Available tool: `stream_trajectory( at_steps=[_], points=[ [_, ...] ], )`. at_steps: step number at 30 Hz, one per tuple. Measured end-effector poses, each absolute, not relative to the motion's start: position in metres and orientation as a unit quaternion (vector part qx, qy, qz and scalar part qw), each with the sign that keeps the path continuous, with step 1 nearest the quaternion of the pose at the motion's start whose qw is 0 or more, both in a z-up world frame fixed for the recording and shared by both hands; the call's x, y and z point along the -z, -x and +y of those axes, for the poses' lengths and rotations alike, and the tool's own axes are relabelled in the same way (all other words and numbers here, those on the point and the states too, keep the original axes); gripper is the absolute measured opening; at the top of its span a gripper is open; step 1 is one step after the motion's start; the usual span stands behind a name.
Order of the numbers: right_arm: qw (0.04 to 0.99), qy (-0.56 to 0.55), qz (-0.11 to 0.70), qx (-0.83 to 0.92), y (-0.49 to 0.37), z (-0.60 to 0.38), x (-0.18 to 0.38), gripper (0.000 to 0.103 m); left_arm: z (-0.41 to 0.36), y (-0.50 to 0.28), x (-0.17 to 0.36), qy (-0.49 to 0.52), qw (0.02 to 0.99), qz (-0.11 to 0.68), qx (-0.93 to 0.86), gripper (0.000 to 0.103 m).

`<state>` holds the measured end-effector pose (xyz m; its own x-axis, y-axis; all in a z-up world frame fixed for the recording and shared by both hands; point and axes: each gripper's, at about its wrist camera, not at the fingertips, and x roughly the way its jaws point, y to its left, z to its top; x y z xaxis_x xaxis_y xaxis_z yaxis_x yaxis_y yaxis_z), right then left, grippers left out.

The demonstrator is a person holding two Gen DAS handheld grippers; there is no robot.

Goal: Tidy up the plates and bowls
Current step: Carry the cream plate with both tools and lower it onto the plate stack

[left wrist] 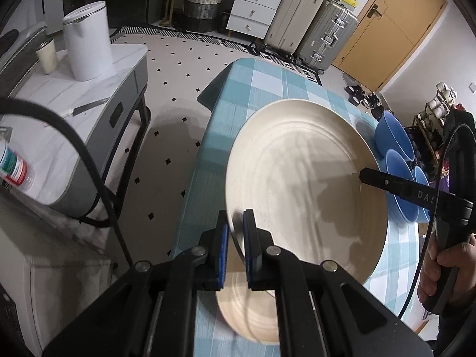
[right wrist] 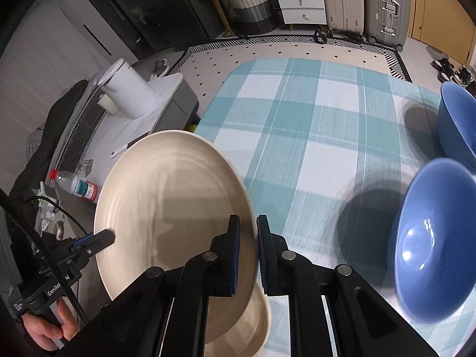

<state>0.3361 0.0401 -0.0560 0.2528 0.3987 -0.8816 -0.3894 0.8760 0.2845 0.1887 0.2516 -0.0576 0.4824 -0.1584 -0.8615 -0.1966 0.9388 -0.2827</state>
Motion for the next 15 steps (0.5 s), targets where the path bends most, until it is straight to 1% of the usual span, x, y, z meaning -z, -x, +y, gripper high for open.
stream_trajectory(
  at_steps=[5, 15],
  points=[
    [0.791, -0.007, 0.556, -0.254, -0.309, 0.036, 0.06, 0.012, 0.246, -0.164, 0.066, 0.176, 0.841, 0.511, -0.014, 0.006],
    [0.787, 0.01, 0.561, -0.256, -0.279, 0.03, 0.091, 0.012, 0.231, -0.148, 0.093, 0.147, 0.84, 0.521, -0.034, 0.007]
  ],
)
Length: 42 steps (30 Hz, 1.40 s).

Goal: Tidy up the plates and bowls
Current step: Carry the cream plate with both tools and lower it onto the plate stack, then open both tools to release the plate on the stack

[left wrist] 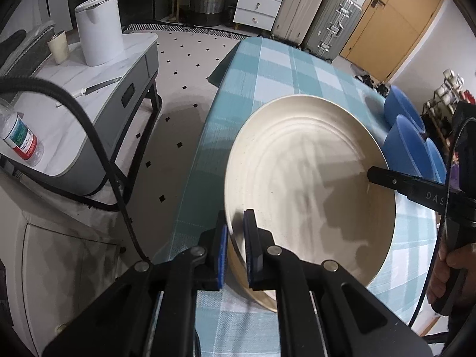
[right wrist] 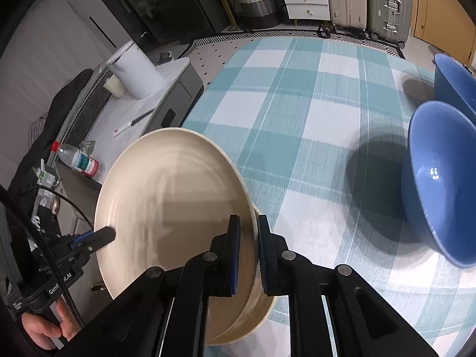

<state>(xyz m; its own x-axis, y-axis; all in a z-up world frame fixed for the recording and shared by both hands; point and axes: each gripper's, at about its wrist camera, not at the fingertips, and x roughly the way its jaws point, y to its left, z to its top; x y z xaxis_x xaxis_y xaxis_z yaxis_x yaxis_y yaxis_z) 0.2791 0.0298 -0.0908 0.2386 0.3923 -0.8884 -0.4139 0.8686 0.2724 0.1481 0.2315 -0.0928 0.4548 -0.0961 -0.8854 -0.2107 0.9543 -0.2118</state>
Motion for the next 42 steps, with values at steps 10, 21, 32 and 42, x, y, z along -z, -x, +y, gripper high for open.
stream_trajectory(
  at_steps=[10, 21, 32, 42],
  points=[
    [0.777, 0.031, 0.575, -0.256, -0.268, 0.027, 0.126, 0.011, 0.224, -0.142, 0.118, 0.127, 0.832, 0.538, -0.039, 0.008],
    [0.778, 0.051, 0.573, -0.253, -0.262, 0.028, 0.129, 0.012, 0.216, -0.14, 0.122, 0.098, 0.832, 0.545, -0.037, 0.01],
    [0.794, 0.107, 0.544, -0.252, -0.248, 0.036, 0.125, 0.013, 0.207, -0.138, 0.119, 0.054, 0.838, 0.541, -0.049, 0.013],
    [0.801, 0.128, 0.526, -0.255, -0.24, 0.035, 0.124, 0.013, 0.204, -0.136, 0.12, 0.014, 0.835, 0.545, -0.07, 0.042]
  ],
)
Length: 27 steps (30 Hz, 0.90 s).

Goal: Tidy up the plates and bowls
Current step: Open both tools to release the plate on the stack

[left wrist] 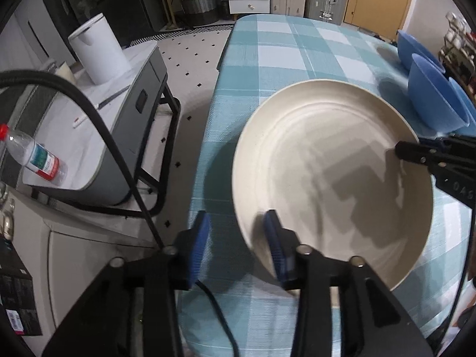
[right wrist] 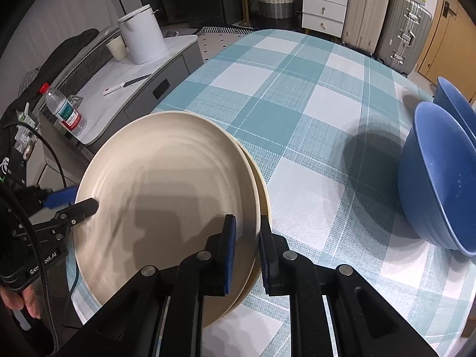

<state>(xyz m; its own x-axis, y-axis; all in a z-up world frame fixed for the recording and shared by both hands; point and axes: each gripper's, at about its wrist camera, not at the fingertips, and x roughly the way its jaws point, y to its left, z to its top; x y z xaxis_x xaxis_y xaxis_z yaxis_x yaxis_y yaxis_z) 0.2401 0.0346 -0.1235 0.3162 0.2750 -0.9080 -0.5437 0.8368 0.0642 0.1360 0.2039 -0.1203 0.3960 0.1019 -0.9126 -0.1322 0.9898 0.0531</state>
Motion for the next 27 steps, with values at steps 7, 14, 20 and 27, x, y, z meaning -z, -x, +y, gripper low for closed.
stream_trajectory(
  at_steps=[7, 14, 20, 27],
  points=[
    [0.806, 0.134, 0.518, -0.254, -0.236, 0.034, 0.122, 0.013, 0.209, -0.134, 0.119, 0.03, 0.836, 0.543, -0.07, 0.042],
    [0.811, 0.142, 0.509, -0.25, -0.231, 0.034, 0.118, 0.013, 0.207, -0.13, 0.115, 0.034, 0.841, 0.536, -0.069, 0.042],
    [0.815, 0.139, 0.504, -0.249, -0.23, 0.032, 0.115, 0.013, 0.208, -0.13, 0.113, 0.039, 0.842, 0.533, -0.072, 0.042],
    [0.823, 0.164, 0.486, -0.243, -0.224, 0.035, 0.112, 0.013, 0.209, -0.132, 0.115, 0.042, 0.842, 0.533, -0.072, 0.042]
  ],
)
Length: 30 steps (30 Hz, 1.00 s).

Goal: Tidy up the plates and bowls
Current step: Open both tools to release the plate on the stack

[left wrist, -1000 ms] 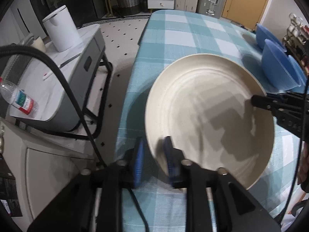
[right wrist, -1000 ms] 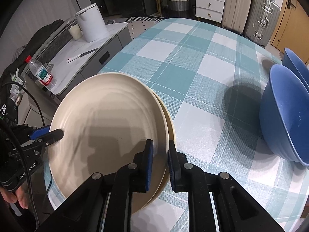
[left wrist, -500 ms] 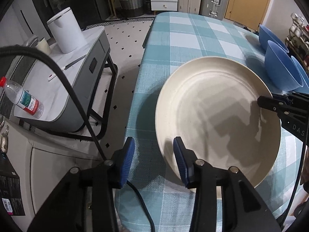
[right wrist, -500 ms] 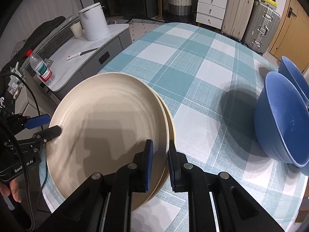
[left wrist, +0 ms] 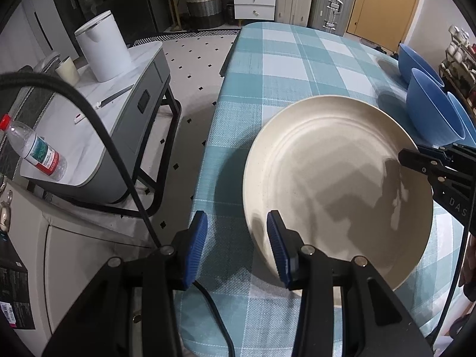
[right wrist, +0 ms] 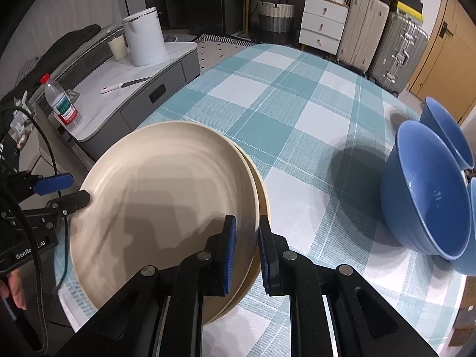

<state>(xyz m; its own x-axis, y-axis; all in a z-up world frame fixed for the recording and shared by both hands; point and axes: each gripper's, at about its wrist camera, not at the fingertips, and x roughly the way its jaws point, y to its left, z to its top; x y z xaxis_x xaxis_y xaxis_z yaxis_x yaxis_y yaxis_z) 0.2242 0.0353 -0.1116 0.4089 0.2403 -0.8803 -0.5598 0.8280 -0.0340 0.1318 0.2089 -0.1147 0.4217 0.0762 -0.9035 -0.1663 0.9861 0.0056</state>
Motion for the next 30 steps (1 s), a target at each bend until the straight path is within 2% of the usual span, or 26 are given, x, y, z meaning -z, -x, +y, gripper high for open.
stream_trajectory(
  at_steps=[2, 4, 14, 22, 27, 30],
  points=[
    [0.83, 0.181, 0.474, -0.231, -0.223, 0.036, 0.11, 0.018, 0.209, -0.132, 0.116, 0.043, 0.842, 0.533, -0.071, 0.042],
    [0.839, 0.205, 0.456, -0.216, -0.222, 0.038, 0.108, 0.031, 0.208, -0.131, 0.116, 0.043, 0.842, 0.534, -0.071, 0.042],
    [0.832, 0.154, 0.482, -0.228, -0.234, 0.02, 0.116, 0.032, 0.205, -0.127, 0.109, 0.056, 0.85, 0.519, -0.069, 0.042],
    [0.832, 0.105, 0.485, -0.246, -0.233, 0.008, 0.114, 0.048, 0.189, -0.128, 0.097, 0.055, 0.86, 0.503, -0.068, 0.046],
    [0.831, 0.103, 0.486, -0.249, -0.231, 0.006, 0.115, 0.048, 0.184, -0.127, 0.095, 0.059, 0.862, 0.498, -0.074, 0.046],
    [0.833, 0.1, 0.484, -0.25, -0.229, 0.003, 0.113, 0.055, 0.181, -0.124, 0.092, 0.064, 0.866, 0.49, -0.08, 0.046]
  ],
)
